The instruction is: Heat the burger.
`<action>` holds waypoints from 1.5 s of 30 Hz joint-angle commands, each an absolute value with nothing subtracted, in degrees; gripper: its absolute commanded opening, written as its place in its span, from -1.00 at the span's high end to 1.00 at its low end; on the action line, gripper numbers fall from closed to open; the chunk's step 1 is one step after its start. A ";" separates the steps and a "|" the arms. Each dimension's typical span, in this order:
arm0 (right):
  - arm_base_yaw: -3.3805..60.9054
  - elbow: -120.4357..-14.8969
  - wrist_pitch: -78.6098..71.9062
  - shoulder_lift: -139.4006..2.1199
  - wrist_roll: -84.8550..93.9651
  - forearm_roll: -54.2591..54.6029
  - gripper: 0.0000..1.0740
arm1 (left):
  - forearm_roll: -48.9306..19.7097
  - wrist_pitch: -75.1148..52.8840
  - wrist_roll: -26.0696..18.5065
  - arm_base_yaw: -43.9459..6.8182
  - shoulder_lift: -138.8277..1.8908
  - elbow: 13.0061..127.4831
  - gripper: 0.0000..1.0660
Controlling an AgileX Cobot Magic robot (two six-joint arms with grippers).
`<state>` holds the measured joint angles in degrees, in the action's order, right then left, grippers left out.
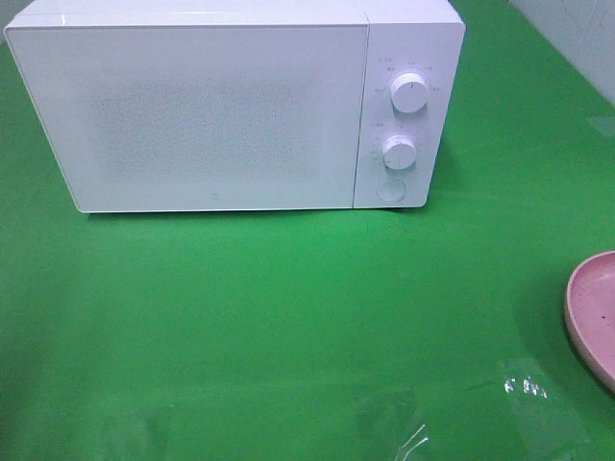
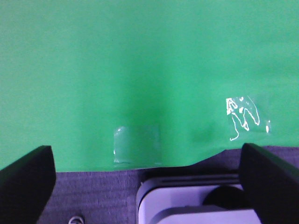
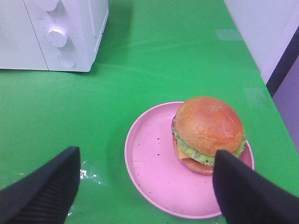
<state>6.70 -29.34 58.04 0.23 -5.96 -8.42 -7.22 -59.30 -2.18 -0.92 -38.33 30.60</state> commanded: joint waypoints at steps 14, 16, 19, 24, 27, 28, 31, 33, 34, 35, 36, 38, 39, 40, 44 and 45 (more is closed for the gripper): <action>6.47 -29.05 57.47 1.66 -5.56 -8.25 -0.37 | -4.76 -59.30 -2.12 -0.80 -4.87 29.28 -0.92; 6.47 -29.05 57.47 1.66 -5.56 -8.25 -0.37 | -4.76 -59.30 -2.12 -0.80 -2.12 29.28 -0.92; 6.47 -29.05 57.47 1.66 -5.56 -8.25 -0.37 | -4.76 -59.30 -2.12 -0.80 1.38 29.28 -0.92; 6.47 -29.05 57.47 1.66 -5.61 -8.25 -0.36 | -4.76 -59.24 -2.18 -0.69 1.55 29.28 -0.92; 6.47 -29.05 57.47 1.60 -5.56 -8.25 -0.36 | -4.70 -59.24 -2.18 -0.69 1.55 29.28 -0.92; 6.47 -29.05 57.47 1.60 -5.56 -8.25 -0.36 | -4.70 -59.24 -2.18 -0.69 1.55 29.28 -0.92; 6.47 -29.05 57.47 1.60 -5.56 -8.25 -0.36 | -4.70 -59.24 -2.18 -0.69 1.72 29.28 -0.92; 6.47 -29.05 57.47 1.60 -5.56 -8.25 -0.36 | -4.70 -59.24 -2.18 -0.69 1.72 29.28 -0.92; 6.47 -29.05 57.47 1.60 -5.56 -8.25 -0.36 | -4.70 -59.24 -2.18 -0.69 1.72 29.28 -0.92; 6.47 -29.05 57.47 1.60 -5.56 -8.25 -0.36 | -4.70 -59.24 -2.18 -0.69 1.72 29.28 -0.92; 6.47 -29.05 57.47 1.60 -5.56 -8.25 -0.36 | -4.70 -59.24 -2.18 -0.69 1.72 29.28 -0.92; 6.47 -29.05 57.47 1.60 -5.56 -8.25 -0.36 | -4.70 -59.24 -2.18 -0.69 1.72 29.28 -0.92; 6.47 -29.05 57.47 1.60 -5.56 -8.25 -0.36 | -4.70 -59.24 -2.18 -0.69 1.72 29.28 -0.92; 6.47 -29.05 57.47 1.60 -5.56 -8.25 -0.36 | -4.70 -59.24 -2.18 -0.69 1.72 29.28 -0.92; 6.47 -29.05 57.47 1.60 -5.56 -8.25 -0.36 | -4.70 -59.24 -2.18 -0.69 1.72 29.28 -0.92; 6.47 -29.05 57.47 1.60 -5.56 -8.25 -0.36 | -4.70 -59.24 -2.18 -0.69 1.72 29.28 -0.92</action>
